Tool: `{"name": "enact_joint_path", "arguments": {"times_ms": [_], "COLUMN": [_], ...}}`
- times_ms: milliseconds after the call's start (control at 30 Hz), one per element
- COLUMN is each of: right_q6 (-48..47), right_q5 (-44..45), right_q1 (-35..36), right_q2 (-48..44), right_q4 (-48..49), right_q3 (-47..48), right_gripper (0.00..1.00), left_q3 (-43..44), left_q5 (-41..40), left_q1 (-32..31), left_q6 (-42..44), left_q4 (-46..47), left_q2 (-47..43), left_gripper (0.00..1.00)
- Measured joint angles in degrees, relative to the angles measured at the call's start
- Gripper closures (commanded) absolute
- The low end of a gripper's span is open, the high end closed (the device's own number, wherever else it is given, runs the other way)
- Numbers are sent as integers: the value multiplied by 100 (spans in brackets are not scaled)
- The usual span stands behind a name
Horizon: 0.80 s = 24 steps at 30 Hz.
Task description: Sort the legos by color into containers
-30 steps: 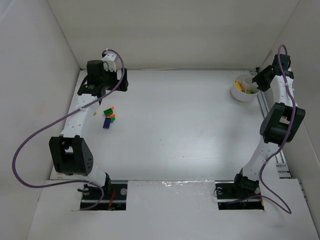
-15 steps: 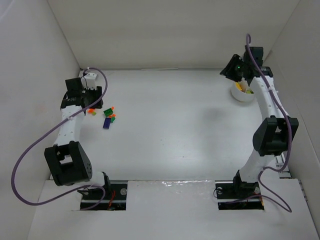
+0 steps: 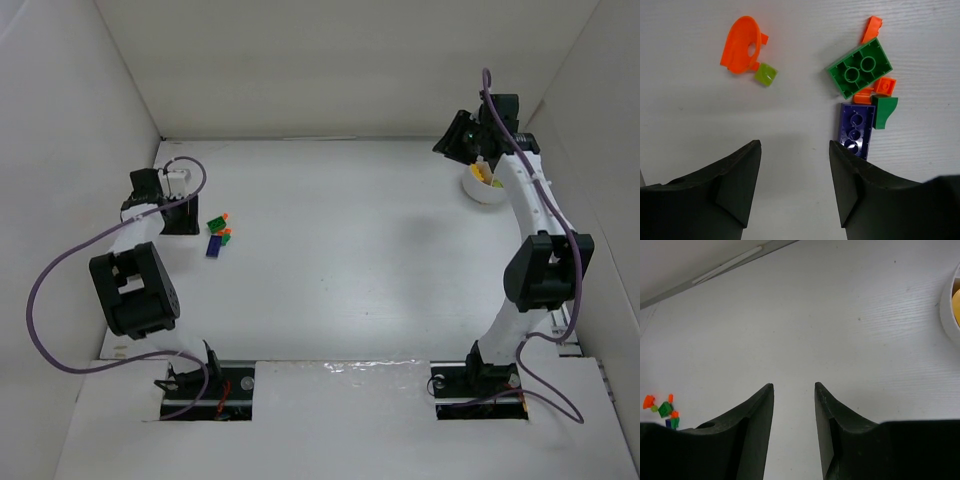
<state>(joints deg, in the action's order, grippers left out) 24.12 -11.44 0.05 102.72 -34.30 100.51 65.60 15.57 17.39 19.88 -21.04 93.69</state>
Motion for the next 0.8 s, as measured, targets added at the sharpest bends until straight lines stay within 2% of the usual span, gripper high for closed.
{"name": "enact_joint_path", "arguments": {"times_ms": [367, 800], "right_q6": [2, 2], "right_q5": [-107, -105], "right_q1": [-166, -273], "right_q2": [11, 243], "right_q4": [-20, -140], "right_q3": [0, 26], "right_gripper": [56, 56], "left_q3": [57, 730], "left_q5": [-280, -391], "left_q1": [-2, -2], "left_q6": [-2, -2], "left_q4": [68, 212], "left_q2": [734, 1572], "left_gripper": [47, 49]}}
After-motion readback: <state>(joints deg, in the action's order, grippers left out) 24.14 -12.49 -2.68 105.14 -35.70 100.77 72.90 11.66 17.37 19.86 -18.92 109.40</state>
